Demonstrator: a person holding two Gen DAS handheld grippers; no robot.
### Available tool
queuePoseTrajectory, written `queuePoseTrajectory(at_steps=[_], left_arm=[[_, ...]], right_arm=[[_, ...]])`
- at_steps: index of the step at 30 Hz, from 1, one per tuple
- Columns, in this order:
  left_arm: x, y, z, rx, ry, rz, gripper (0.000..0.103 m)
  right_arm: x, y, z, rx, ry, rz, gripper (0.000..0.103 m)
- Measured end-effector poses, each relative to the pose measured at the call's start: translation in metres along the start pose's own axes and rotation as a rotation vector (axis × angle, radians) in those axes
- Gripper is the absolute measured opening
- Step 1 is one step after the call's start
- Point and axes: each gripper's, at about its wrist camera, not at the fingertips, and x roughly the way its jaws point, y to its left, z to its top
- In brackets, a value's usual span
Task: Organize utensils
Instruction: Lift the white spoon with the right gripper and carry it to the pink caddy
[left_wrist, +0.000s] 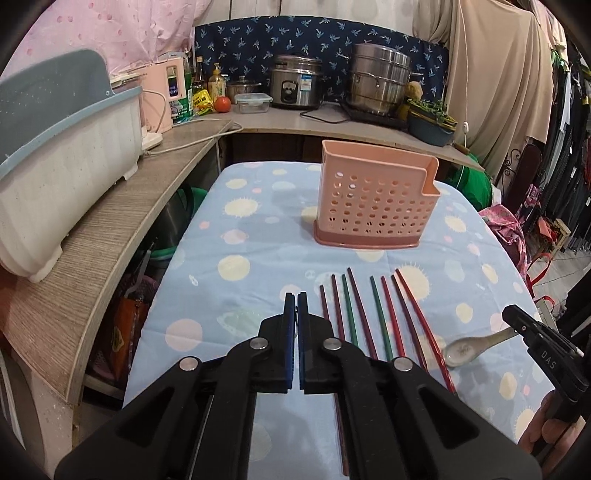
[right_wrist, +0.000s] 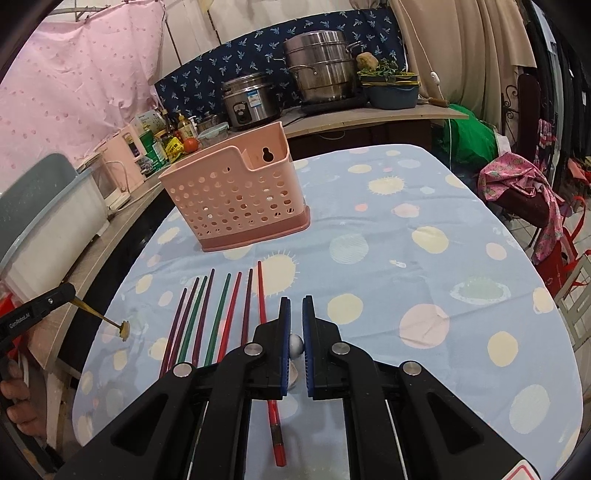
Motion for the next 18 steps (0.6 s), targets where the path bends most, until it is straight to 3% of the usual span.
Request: queuePoseTrajectory(at_steps=[11, 18], left_arm=[[-0.007, 0.009, 0.023, -0.014, -0.005, -0.04, 0.001], [-0.013, 0.005, 0.066, 0.005, -0.028, -0.092, 0.001]], right_arm=[[-0.011, 0.004, 0.031, -0.02, -0.057, 0.012, 0.006], [-0.009, 0.002, 0.082, -0.025, -0.108, 0.039, 0.006]])
